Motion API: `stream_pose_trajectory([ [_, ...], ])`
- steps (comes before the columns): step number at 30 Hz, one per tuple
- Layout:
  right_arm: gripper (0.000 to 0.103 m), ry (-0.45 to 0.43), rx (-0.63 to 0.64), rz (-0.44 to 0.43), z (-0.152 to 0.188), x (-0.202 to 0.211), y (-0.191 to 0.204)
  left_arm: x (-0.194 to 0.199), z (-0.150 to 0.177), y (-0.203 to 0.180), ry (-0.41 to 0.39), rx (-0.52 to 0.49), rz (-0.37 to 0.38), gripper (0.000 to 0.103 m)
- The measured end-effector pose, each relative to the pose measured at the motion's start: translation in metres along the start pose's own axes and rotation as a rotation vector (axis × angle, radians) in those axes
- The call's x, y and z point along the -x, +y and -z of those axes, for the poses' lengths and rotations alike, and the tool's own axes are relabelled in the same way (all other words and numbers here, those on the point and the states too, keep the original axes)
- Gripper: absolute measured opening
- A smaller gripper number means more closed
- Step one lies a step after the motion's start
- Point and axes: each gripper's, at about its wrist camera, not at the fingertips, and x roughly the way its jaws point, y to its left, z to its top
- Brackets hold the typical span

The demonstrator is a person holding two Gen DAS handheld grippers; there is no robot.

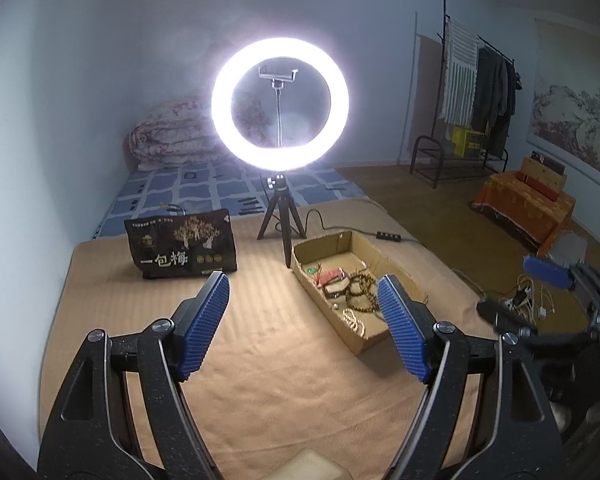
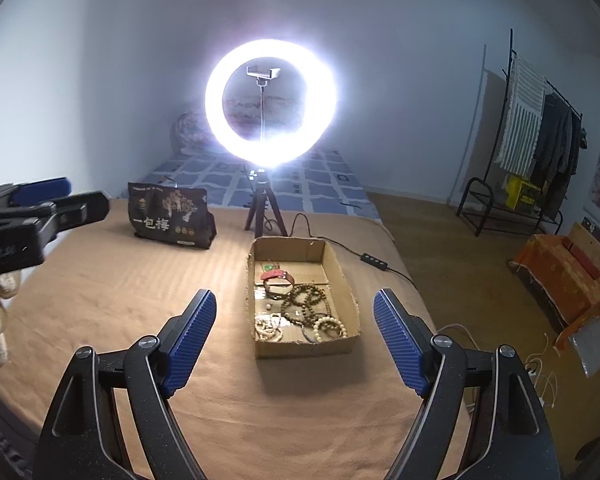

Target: Organize jewelry

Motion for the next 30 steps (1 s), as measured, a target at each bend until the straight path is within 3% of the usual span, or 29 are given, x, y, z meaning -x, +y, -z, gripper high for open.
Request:
stream_pose_trajectory([
  [11,0.081,-0.022,-0.063,0.036,0.005,0.005,-0.012,-0.001,0.016,0.008,0.042,0.009,0.007,0.08],
  [15,0.081,-0.015,-0.065,0.051,0.006,0.001,-0.014,0.003,0.018,0.011,0.027,0.023,0.003,0.09],
  [30,0.081,-0.023,-0.083,0.076,0.006,-0.001,-0.018,0.009,0.02,-0.002,0.002,-0.034,-0.005,0.091],
])
